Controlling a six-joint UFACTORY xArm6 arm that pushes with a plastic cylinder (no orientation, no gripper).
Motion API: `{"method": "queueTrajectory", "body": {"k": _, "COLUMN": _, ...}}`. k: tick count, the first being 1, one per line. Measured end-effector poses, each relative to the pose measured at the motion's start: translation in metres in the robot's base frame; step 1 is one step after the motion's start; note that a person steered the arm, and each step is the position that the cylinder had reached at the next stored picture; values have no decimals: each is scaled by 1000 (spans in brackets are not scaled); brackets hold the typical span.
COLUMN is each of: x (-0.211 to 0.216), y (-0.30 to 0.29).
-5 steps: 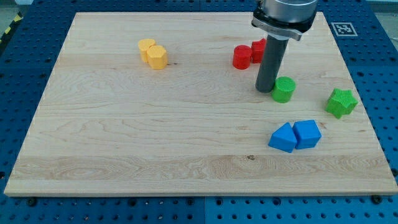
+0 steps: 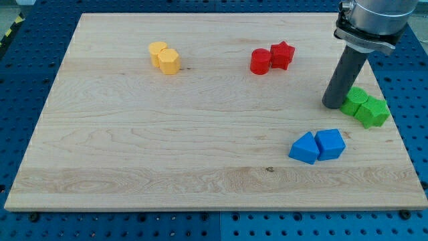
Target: Push the green circle into the green star
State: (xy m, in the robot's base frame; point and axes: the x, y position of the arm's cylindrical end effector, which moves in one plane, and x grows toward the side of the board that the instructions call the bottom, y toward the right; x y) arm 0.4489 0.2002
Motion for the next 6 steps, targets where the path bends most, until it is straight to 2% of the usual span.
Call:
{"method": "queueTrajectory", "body": {"k": 3, "x": 8, "y": -14}}
{"method": "queueTrajectory", "body": {"k": 6, "x": 12, "y": 14}}
